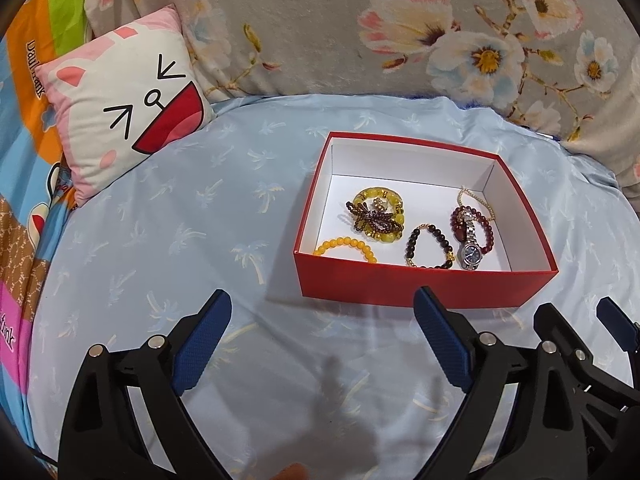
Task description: Organize jewelry
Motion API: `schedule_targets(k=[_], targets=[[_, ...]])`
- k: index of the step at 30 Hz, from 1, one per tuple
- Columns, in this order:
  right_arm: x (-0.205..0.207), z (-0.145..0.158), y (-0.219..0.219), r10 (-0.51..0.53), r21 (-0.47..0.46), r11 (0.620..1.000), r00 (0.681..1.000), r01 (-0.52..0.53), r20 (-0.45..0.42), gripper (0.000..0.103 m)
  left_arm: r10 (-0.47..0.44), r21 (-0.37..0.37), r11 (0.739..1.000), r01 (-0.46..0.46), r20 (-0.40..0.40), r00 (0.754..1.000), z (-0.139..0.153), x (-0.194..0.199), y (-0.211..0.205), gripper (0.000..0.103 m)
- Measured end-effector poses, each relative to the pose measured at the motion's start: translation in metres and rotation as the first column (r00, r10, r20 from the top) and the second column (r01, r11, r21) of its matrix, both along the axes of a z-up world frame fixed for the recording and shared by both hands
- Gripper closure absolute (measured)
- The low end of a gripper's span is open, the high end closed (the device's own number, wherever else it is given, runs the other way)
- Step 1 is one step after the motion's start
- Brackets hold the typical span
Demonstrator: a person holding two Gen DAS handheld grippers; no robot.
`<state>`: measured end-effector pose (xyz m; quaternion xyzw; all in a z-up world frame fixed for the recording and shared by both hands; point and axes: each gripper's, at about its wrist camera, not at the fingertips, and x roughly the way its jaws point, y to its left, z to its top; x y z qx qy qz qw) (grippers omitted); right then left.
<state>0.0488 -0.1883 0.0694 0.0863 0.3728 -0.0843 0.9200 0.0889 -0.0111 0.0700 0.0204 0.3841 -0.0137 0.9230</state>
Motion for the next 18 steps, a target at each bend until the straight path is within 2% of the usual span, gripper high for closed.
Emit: schedule_targets(k=[18], targets=[[-0.0021, -0.0008, 0.0002, 0.004, 0.006, 1.000, 1.000, -0.004, 0.002, 0.018, 0.014, -0.001, 1.000, -0.014, 0.042, 0.999, 0.0019, -0.0072, 0.0023, 0.014]])
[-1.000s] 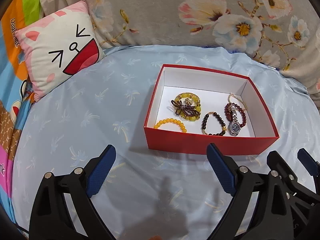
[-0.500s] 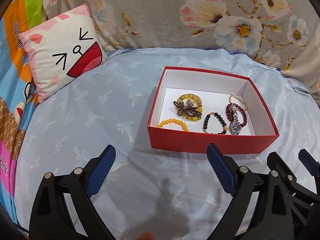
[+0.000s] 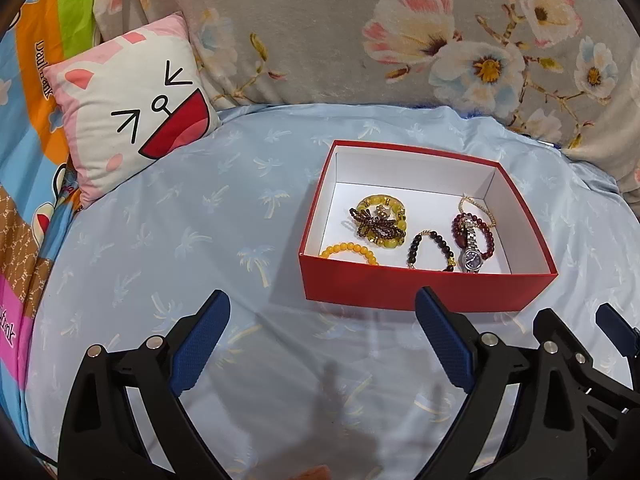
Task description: Organize jewelry
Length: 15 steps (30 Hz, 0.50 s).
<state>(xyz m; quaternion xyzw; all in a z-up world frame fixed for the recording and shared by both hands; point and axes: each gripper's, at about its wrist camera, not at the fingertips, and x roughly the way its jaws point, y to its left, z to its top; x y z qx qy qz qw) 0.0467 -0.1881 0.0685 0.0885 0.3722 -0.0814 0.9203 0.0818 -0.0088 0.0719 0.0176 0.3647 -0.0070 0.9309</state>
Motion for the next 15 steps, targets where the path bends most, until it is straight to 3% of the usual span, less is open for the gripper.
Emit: schedule_targets(k=[15], targets=[[-0.0028, 0.0002, 0.0068, 0.007, -0.003, 1.000, 1.000, -0.007, -0.003, 0.018, -0.001, 0.020, 1.000, 0.001, 0.007, 1.000, -0.0009, -0.0003, -0.0005, 0.013]])
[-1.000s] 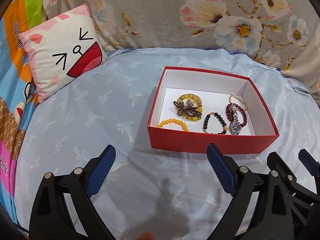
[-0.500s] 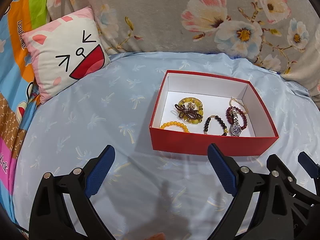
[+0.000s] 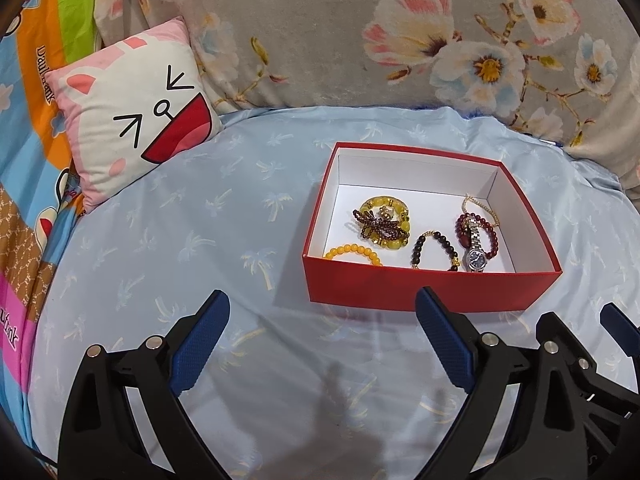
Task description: Organize jewelry
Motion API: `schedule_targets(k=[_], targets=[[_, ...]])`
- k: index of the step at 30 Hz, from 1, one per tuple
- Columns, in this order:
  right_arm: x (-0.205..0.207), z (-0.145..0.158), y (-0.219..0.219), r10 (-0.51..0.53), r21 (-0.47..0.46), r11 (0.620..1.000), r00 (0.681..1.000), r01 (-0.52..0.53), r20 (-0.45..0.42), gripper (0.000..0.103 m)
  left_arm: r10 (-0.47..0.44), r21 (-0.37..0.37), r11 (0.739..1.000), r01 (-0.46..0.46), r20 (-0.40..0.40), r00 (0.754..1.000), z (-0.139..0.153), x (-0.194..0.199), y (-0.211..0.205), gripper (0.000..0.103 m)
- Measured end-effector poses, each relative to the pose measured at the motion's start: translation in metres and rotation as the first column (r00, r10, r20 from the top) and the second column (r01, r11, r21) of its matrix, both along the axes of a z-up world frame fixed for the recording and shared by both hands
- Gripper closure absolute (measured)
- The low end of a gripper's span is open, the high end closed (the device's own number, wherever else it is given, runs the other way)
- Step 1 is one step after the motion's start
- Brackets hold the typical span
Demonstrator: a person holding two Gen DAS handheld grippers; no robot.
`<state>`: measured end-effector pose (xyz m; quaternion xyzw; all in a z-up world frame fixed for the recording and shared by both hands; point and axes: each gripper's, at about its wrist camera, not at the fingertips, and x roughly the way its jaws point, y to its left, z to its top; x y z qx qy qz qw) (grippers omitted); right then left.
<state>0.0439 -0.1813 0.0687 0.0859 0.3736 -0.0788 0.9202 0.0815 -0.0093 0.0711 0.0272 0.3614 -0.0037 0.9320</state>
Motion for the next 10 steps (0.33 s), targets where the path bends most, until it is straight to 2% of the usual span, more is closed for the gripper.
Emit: schedule_targets(k=[10], targets=[[-0.0006, -0.0012, 0.0004, -0.001, 0.002, 1.000, 1.000, 0.001, 0.006, 0.018, -0.007, -0.007, 1.000, 0.007, -0.011, 1.000, -0.0015, 0.0014, 0.0009, 0.013]])
